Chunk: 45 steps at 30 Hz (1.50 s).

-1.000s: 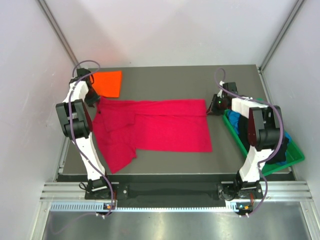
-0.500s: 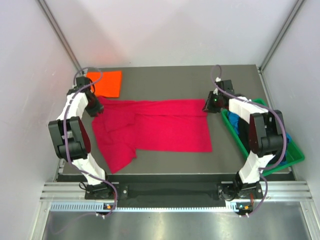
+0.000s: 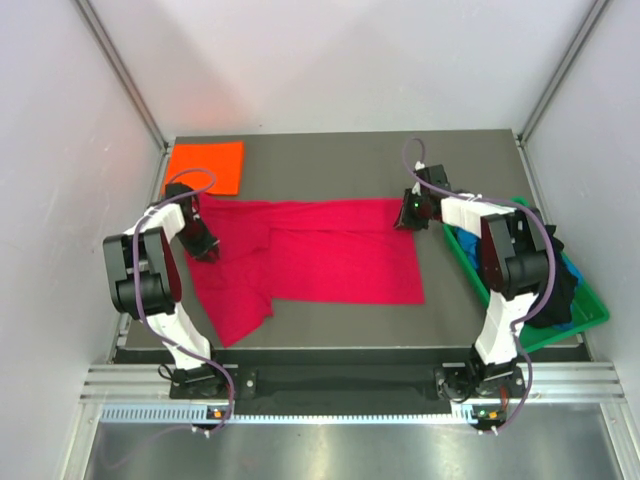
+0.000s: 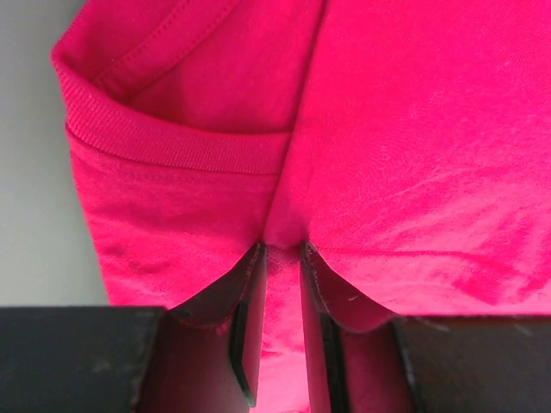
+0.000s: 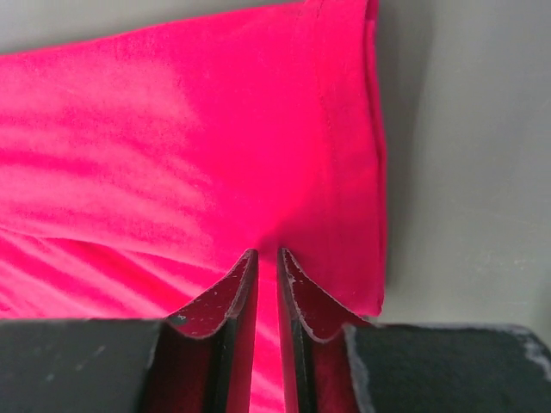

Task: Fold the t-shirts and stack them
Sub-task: Fold the tshirt

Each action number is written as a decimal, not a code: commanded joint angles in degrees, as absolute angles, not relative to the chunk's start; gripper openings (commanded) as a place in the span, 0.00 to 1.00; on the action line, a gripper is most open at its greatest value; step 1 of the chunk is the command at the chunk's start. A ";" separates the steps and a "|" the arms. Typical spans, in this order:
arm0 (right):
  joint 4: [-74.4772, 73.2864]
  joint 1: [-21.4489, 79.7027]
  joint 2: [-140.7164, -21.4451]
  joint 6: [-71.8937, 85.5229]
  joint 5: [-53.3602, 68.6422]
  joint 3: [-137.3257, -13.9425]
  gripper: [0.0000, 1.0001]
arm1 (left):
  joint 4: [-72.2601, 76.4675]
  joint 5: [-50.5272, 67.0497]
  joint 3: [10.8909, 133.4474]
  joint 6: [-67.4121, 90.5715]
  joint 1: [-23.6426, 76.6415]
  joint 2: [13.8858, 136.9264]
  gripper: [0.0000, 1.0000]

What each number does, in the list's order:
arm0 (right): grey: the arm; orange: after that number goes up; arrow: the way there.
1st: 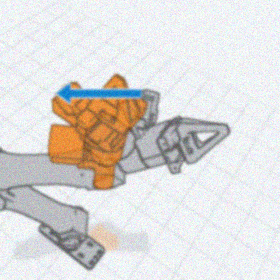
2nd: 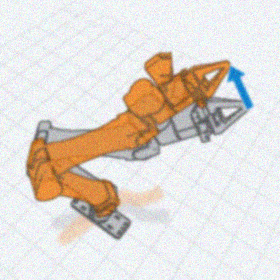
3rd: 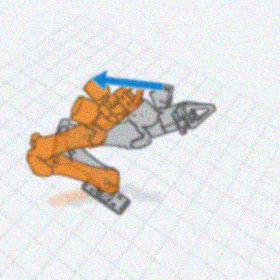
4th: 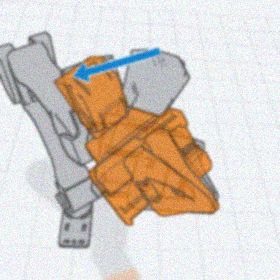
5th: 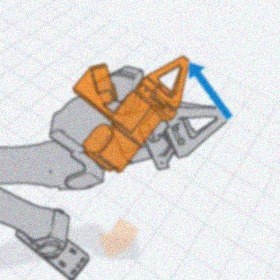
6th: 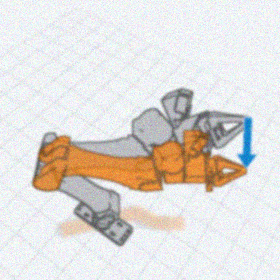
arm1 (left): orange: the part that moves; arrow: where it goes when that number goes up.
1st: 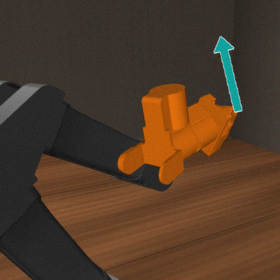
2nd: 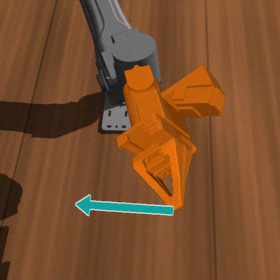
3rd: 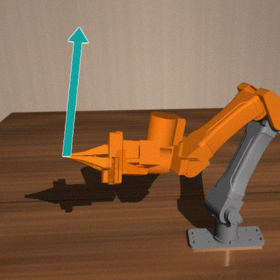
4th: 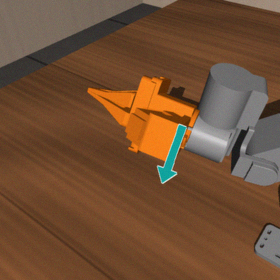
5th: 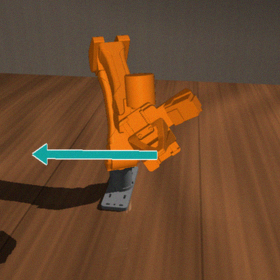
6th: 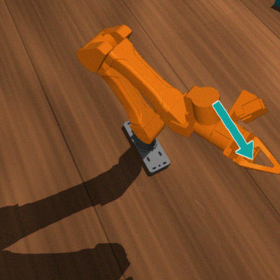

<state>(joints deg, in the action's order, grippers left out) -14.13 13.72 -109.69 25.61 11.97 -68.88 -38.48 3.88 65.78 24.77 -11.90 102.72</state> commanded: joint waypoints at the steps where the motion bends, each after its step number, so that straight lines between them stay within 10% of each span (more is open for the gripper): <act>1: -11.86 13.89 -110.04 24.79 9.49 -69.34 0.15 | -33.75 6.23 64.69 25.75 -11.87 103.09 0.27; 7: -12.57 13.71 -111.18 23.82 8.00 -70.14 0.15 | -35.59 3.70 65.56 26.45 -11.86 102.92 0.00; 26: -13.18 13.45 -112.68 23.99 6.42 -70.84 0.15 | -43.86 -5.10 69.87 26.02 -10.28 94.40 0.01; 45: -16.69 13.36 -106.36 23.12 6.59 -70.84 0.16 | -39.55 -2.02 67.06 26.45 -10.20 98.79 0.22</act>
<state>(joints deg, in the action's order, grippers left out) -13.87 13.61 -110.13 24.84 9.50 -69.76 -41.47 -2.39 67.37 26.26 -10.22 98.10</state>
